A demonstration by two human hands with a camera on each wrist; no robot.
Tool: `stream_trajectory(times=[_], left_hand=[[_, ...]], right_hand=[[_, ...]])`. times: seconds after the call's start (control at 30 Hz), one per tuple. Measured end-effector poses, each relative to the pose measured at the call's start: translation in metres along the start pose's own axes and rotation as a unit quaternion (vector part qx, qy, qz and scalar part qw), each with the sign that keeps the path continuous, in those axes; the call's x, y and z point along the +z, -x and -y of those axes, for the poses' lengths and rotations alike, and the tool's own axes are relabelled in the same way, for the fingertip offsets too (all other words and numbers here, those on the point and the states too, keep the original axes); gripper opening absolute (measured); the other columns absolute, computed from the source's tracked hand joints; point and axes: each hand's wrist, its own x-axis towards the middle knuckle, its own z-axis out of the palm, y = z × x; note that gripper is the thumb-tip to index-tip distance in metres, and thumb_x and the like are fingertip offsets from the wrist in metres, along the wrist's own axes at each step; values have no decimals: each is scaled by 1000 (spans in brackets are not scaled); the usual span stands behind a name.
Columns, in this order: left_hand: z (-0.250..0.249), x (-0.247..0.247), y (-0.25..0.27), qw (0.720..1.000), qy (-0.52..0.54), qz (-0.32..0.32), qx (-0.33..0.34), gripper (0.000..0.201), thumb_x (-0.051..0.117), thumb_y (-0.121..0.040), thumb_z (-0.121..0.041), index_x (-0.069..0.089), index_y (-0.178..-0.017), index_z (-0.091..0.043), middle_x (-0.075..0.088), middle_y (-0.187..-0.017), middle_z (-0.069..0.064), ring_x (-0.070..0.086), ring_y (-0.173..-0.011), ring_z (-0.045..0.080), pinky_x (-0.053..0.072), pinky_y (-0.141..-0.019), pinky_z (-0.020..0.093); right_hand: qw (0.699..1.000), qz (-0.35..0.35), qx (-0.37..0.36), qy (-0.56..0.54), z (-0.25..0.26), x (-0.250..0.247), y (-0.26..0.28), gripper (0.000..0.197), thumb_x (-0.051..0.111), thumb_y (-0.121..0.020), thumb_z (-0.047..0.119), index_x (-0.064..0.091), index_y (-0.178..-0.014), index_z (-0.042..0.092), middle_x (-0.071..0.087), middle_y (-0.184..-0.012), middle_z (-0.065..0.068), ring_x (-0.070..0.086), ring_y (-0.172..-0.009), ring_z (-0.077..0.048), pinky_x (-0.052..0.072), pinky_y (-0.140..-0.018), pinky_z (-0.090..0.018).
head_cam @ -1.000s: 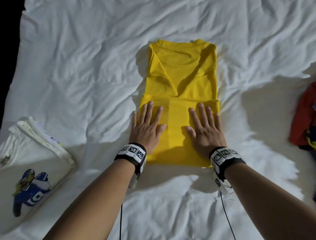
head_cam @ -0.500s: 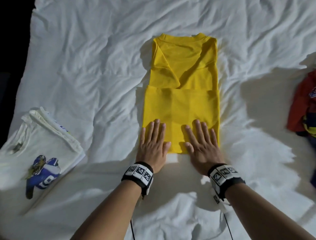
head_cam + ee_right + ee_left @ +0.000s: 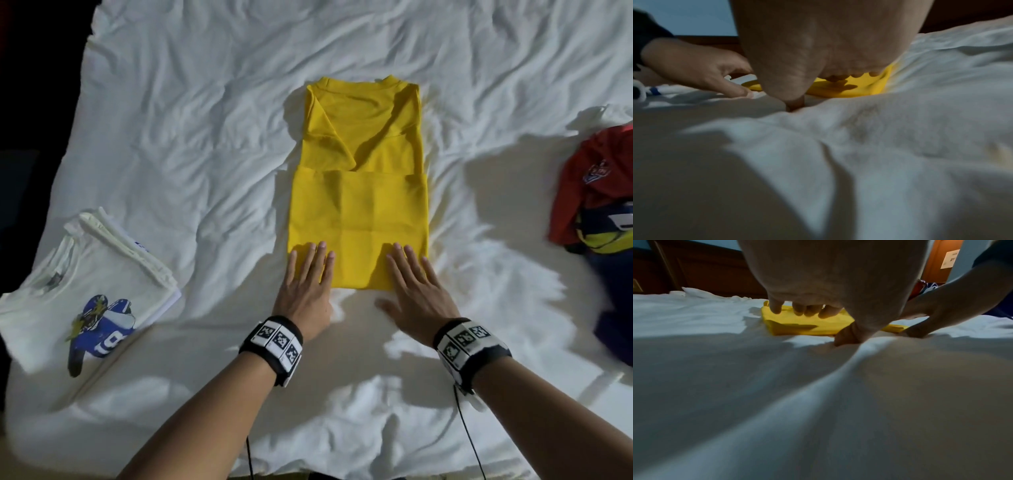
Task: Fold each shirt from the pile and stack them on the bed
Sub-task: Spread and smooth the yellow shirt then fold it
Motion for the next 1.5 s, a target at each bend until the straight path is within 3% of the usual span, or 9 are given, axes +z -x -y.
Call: stream_trajectory(times=[0.2, 0.3, 0.4, 0.67, 0.83, 0.97, 1.1, 1.23, 1.5], left_hand=[[1, 9, -17, 998, -26, 48, -18, 61, 25, -91, -11, 54, -142, 5, 52, -148, 28, 51, -137, 43, 39, -113, 63], [-2, -1, -11, 999, -31, 39, -20, 68, 10, -93, -10, 29, -156, 4, 28, -163, 27, 26, -152, 40, 20, -124, 59], [-8, -13, 11, 995, -49, 88, -13, 64, 33, -103, -8, 7, -161, 1, 7, -169, 23, 6, -157, 37, 8, -127, 53], [-33, -16, 117, 985, -27, 163, 52, 54, 40, -103, -12, 27, -155, -4, 25, -166, 17, 20, -155, 29, 19, -123, 54], [-34, -59, 121, 981, -21, 175, 78, 25, 41, -100, -17, 58, -118, -11, 67, -116, 13, 62, -110, 34, 45, -91, 42], [-16, -110, 87, 988, 15, 152, 28, 7, 43, -98, -18, 49, -95, -15, 52, -78, 9, 50, -76, 39, 35, -66, 39], [12, -133, 34, 992, 93, 83, -24, 10, 49, -95, -22, 50, -88, -15, 50, -72, 4, 49, -75, 36, 41, -65, 40], [47, -126, -27, 965, 236, 27, -113, 30, 60, -90, -35, 72, -114, -23, 74, -116, 4, 68, -102, 31, 56, -88, 42], [77, -87, -113, 911, 347, -87, -204, 16, 70, -93, -29, 75, -105, -20, 75, -95, 5, 67, -86, 27, 57, -82, 40]], right_hand=[[1000, -7, 14, 7, 5, -1, -24, 59, 35, -94, 6, 37, -151, -8, 36, -157, -29, 37, -144, -47, 44, -109, -59], [1000, -10, 12, 11, 9, -1, -19, 59, 35, -88, -5, 42, -145, -13, 40, -150, -36, 43, -137, -53, 47, -103, -62], [1000, -8, 10, 0, 24, -1, 9, 67, 44, -78, -7, 43, -144, -14, 41, -149, -38, 42, -137, -54, 45, -106, -63], [999, 37, 13, -11, 76, -9, 123, 67, 43, -65, 13, 66, -126, -4, 65, -131, -24, 64, -121, -41, 58, -91, -51], [996, -43, 72, -40, 83, -34, 139, 48, 34, -59, 17, 74, -84, 12, 73, -79, -5, 71, -71, -30, 50, -51, -31], [983, -140, 108, -41, 70, -70, 110, 40, 35, -56, 14, 69, -77, 13, 62, -62, -2, 58, -51, -32, 23, -50, -22], [972, -163, 162, -52, 41, -101, 60, 37, 51, -55, 10, 71, -86, 15, 66, -68, -3, 61, -54, -34, 27, -51, -23], [962, -136, 213, -99, 9, -111, 9, 38, 55, -72, 6, 72, -104, 17, 72, -87, -9, 65, -73, -40, 36, -56, -32], [924, -143, 271, -229, -50, -92, -77, 23, 56, -92, 13, 69, -111, 18, 69, -108, -10, 61, -96, -38, 44, -69, -37]])
